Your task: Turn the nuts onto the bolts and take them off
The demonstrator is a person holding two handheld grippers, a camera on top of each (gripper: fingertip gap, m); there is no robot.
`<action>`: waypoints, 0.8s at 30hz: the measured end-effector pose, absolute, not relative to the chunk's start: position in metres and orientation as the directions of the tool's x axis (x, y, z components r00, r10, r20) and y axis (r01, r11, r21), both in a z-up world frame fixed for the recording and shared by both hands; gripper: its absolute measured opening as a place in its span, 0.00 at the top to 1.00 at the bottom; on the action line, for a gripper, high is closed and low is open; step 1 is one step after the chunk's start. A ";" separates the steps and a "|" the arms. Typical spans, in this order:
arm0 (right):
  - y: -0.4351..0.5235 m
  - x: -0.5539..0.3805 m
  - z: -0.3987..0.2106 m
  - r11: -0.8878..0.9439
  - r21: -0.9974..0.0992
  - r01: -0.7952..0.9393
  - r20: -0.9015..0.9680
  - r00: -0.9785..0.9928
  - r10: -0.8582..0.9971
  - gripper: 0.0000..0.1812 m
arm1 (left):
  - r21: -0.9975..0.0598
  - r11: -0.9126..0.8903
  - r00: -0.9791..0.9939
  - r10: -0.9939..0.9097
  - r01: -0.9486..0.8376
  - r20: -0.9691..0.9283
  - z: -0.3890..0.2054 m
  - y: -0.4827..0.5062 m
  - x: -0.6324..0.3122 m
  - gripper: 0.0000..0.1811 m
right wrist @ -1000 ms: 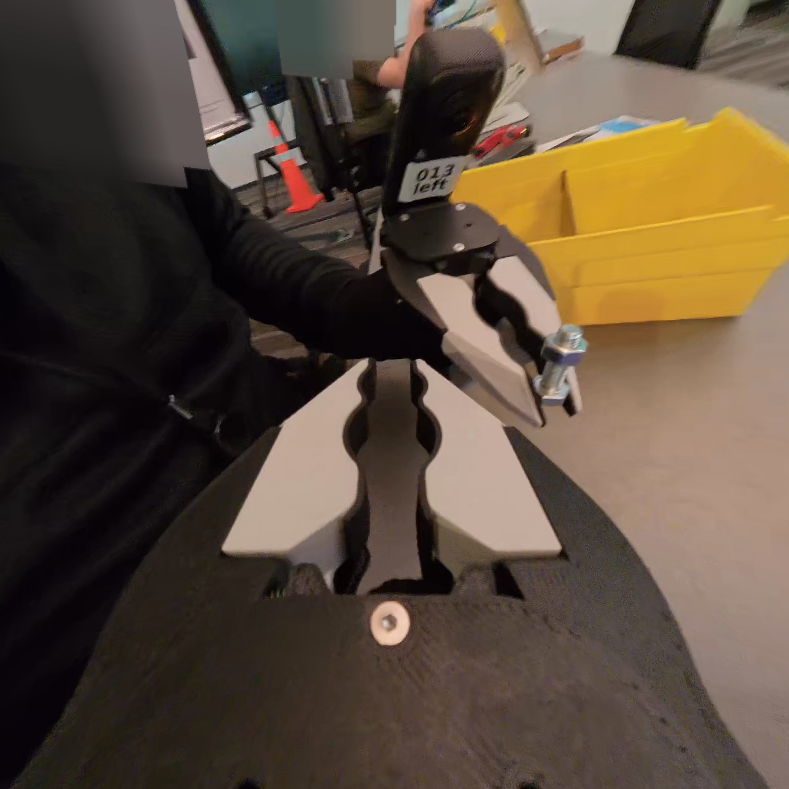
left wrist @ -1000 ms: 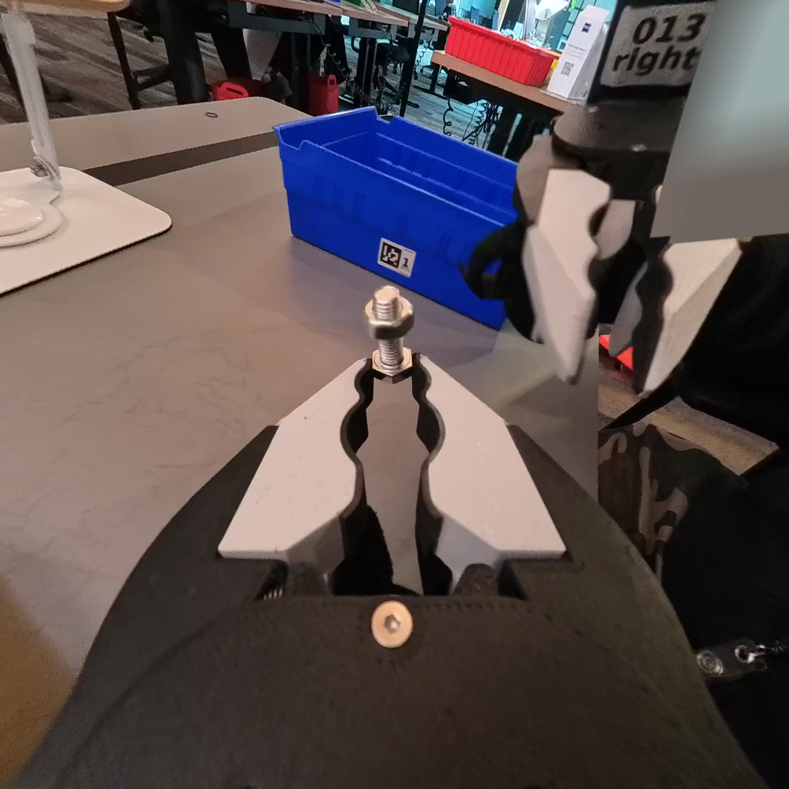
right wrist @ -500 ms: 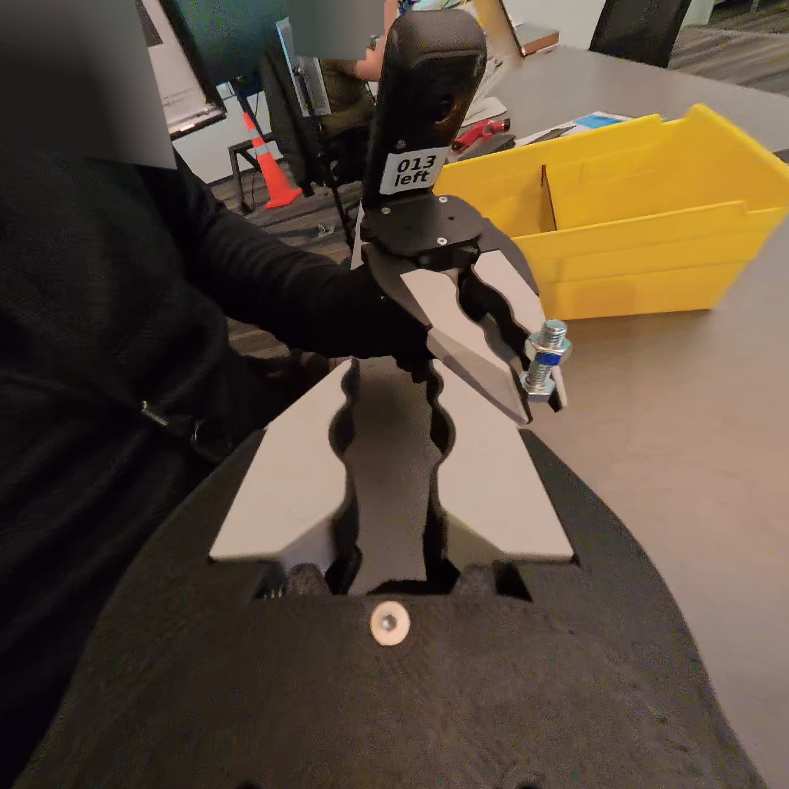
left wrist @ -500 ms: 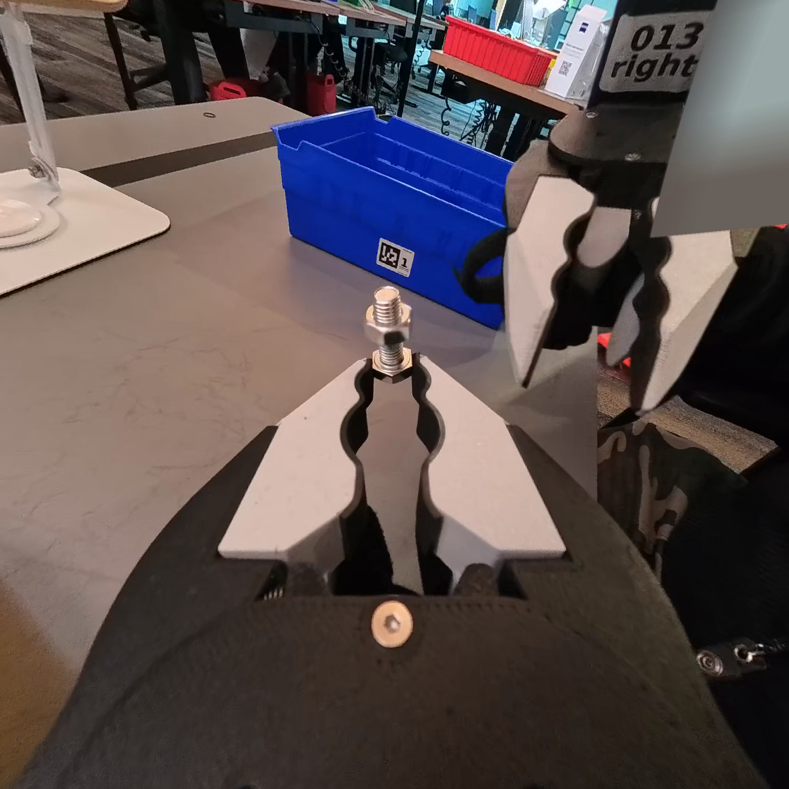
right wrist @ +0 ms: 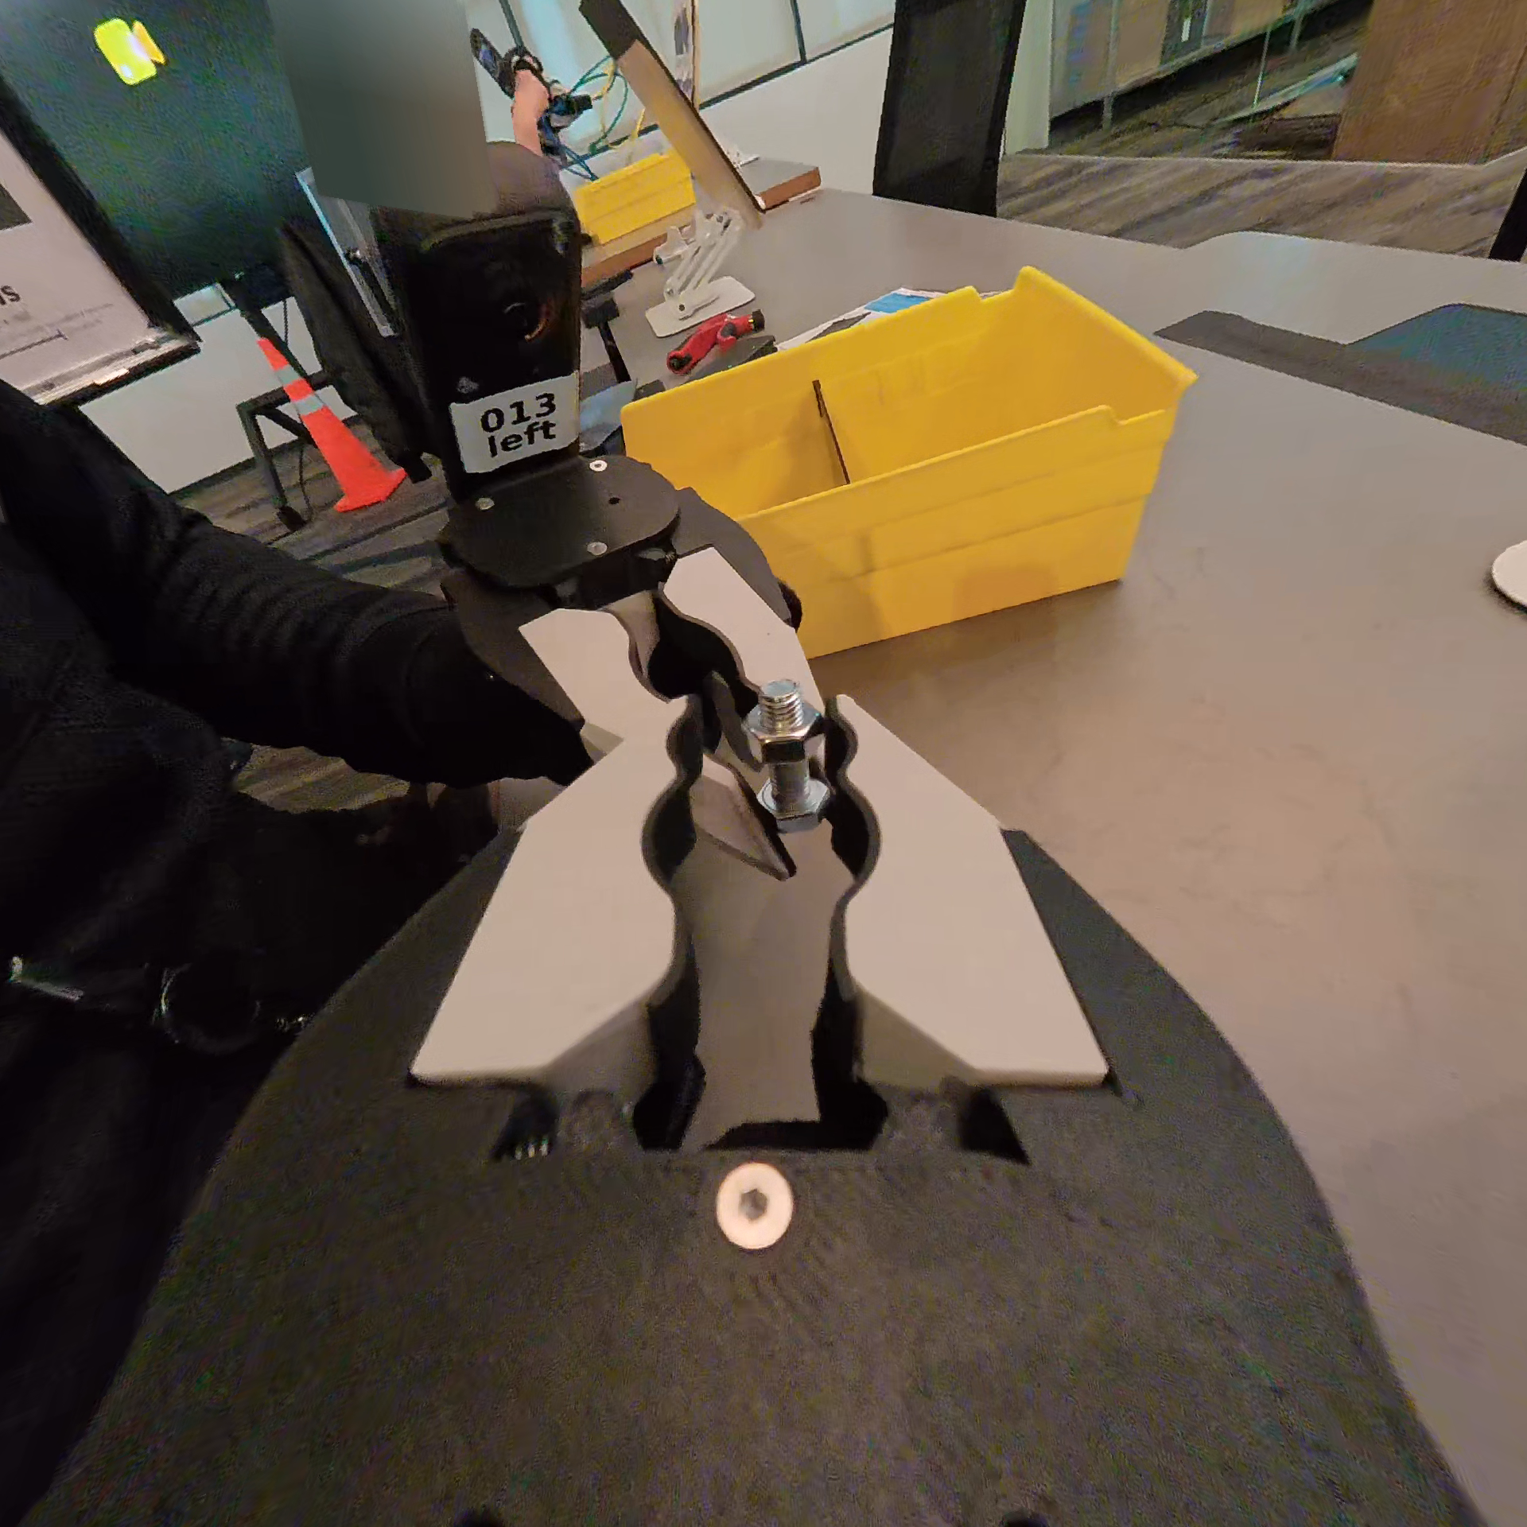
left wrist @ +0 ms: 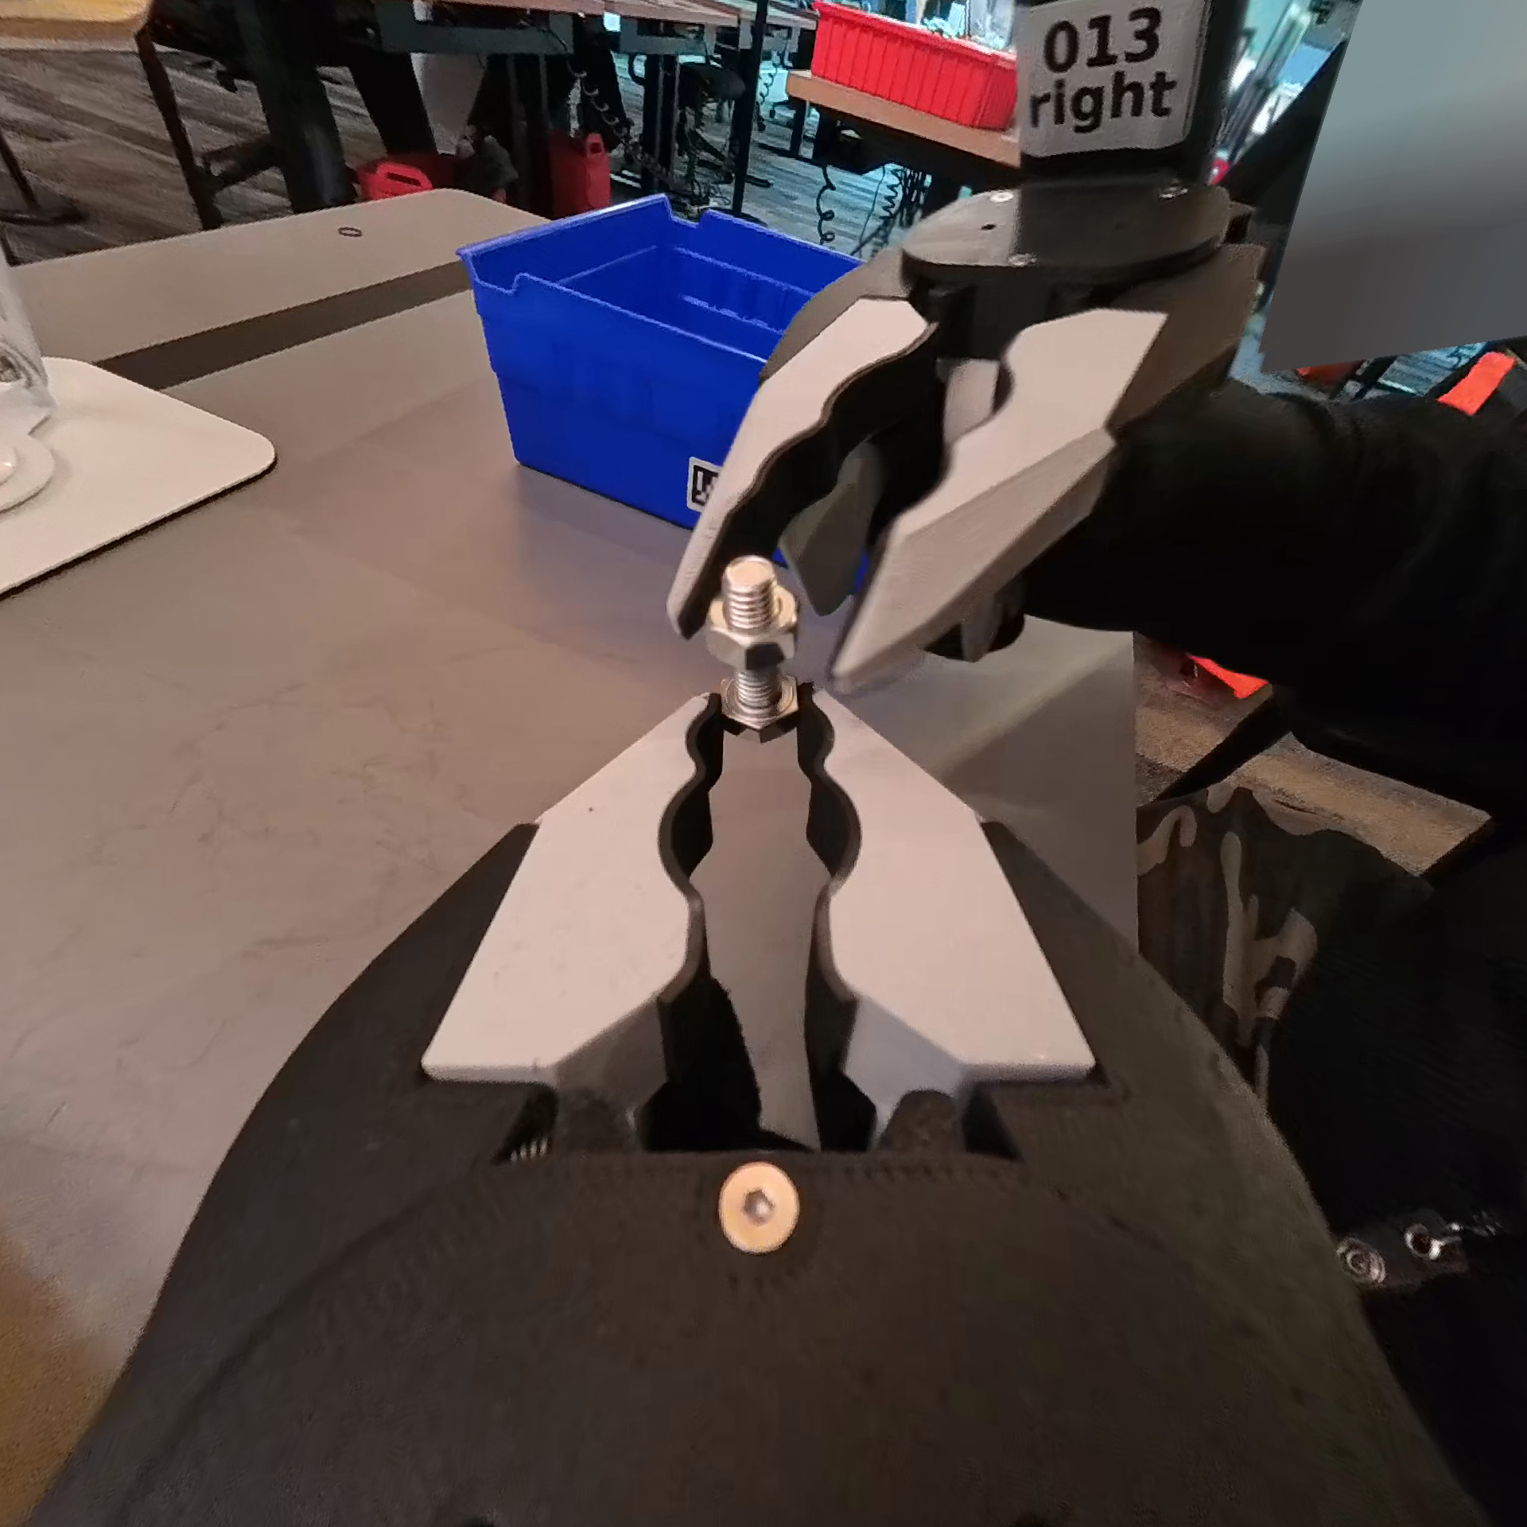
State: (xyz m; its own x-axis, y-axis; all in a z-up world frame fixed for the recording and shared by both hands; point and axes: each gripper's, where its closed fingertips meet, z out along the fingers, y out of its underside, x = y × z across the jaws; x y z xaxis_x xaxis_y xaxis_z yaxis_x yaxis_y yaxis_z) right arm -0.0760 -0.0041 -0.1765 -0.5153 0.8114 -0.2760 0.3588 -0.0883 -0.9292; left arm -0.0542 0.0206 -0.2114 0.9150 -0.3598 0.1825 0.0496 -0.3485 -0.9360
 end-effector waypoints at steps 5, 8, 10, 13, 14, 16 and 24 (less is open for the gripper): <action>0.000 -0.076 -0.177 -0.102 -0.925 0.365 -0.287 -0.498 0.818 0.91 | -0.939 -0.342 0.908 -0.378 0.046 0.182 -0.211 0.021 -0.050 0.91; 0.002 -0.075 -0.172 -0.094 -0.931 0.353 -0.270 -0.489 0.830 0.91 | -0.949 -0.311 0.909 -0.377 0.057 0.178 -0.205 0.022 -0.050 0.91; 0.007 -0.072 -0.165 -0.076 -0.938 0.339 -0.242 -0.478 0.844 0.91 | -0.953 -0.298 0.908 -0.380 0.062 0.178 -0.201 0.021 -0.051 0.91; 0.026 -0.065 -0.147 -0.075 -0.948 0.308 -0.213 -0.444 0.870 0.93 | -0.954 -0.293 0.898 -0.399 0.069 0.188 -0.200 0.020 -0.050 0.91; 0.036 -0.062 -0.141 -0.074 -0.951 0.300 -0.202 -0.422 0.884 0.93 | -0.953 -0.295 0.885 -0.425 0.065 0.192 -0.200 0.019 -0.046 0.95; 0.064 -0.053 -0.131 -0.075 -0.953 0.293 -0.180 -0.350 0.919 0.93 | -0.953 -0.298 0.881 -0.437 0.047 0.180 -0.201 0.018 -0.043 1.00; 0.212 0.014 -0.151 -0.060 -0.866 0.497 -0.023 0.081 0.996 0.93 | -0.949 -0.315 0.877 -0.448 0.030 0.176 -0.205 0.019 -0.038 1.00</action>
